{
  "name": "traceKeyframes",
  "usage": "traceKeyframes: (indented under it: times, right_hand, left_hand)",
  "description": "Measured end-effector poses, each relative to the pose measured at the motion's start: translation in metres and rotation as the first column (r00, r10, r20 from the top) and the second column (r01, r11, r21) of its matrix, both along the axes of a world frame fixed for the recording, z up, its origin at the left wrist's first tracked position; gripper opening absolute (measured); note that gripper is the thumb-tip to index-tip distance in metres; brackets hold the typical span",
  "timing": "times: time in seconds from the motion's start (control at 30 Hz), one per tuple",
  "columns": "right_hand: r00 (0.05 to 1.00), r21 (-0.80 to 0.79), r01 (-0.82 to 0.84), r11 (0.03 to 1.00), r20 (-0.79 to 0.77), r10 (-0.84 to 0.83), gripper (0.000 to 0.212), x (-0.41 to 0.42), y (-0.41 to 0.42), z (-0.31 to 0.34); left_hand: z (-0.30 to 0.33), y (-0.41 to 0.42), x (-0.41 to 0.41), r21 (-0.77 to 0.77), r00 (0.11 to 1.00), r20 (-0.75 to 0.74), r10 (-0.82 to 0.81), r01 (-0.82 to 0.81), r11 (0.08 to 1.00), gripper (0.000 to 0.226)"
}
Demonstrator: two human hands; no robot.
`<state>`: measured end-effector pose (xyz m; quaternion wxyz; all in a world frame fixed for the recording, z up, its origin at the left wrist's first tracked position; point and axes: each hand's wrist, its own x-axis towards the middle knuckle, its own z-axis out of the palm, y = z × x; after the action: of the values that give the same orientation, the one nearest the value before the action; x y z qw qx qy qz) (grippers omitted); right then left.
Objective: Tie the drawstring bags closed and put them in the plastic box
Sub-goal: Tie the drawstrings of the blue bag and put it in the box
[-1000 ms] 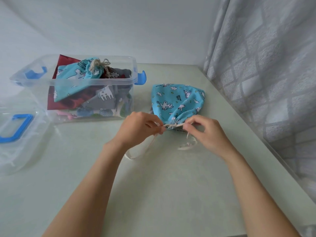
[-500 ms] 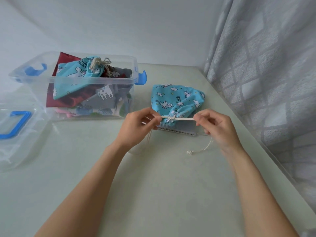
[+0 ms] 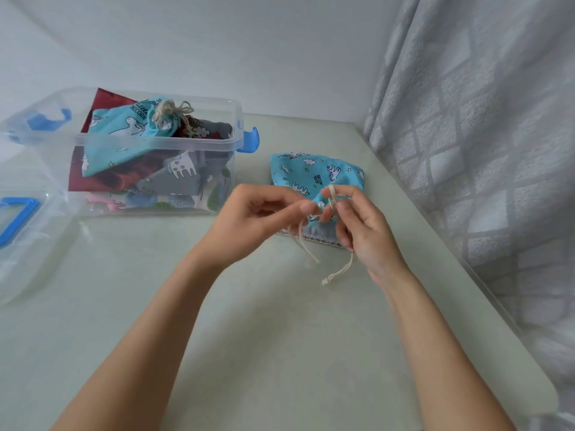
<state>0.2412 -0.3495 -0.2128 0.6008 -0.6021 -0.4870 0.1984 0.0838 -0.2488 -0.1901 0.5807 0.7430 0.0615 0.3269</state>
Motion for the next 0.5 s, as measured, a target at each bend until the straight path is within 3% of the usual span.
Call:
traceKeyframes:
  times: [0.17, 0.23, 0.4, 0.5]
  right_hand:
    - [0.991, -0.097, -0.021, 0.995, 0.131, 0.033, 0.019, 0.0, 0.003, -0.007]
    - [0.992, -0.105, 0.01, 0.994, 0.125, 0.003, 0.008, 0.0, 0.005, -0.01]
    - [0.994, -0.131, 0.066, 0.989, 0.091, -0.054, 0.015, -0.004, 0.009, -0.015]
    - [0.993, -0.151, 0.058, 0.987, 0.111, -0.041, 0.002, -0.003, 0.01, -0.017]
  left_hand:
    - [-0.004, 0.01, -0.004, -0.037, 1.0, -0.031, 0.0, -0.002, 0.999, 0.012]
    - [-0.007, 0.011, -0.003, -0.01, 0.997, -0.077, -0.013, 0.012, 1.0, 0.01]
    - [-0.008, 0.007, -0.002, -0.017, 0.982, -0.139, -0.127, 0.126, 0.992, 0.012]
    - [-0.008, 0.006, -0.001, 0.012, 0.975, -0.147, -0.164, 0.168, 0.986, 0.016]
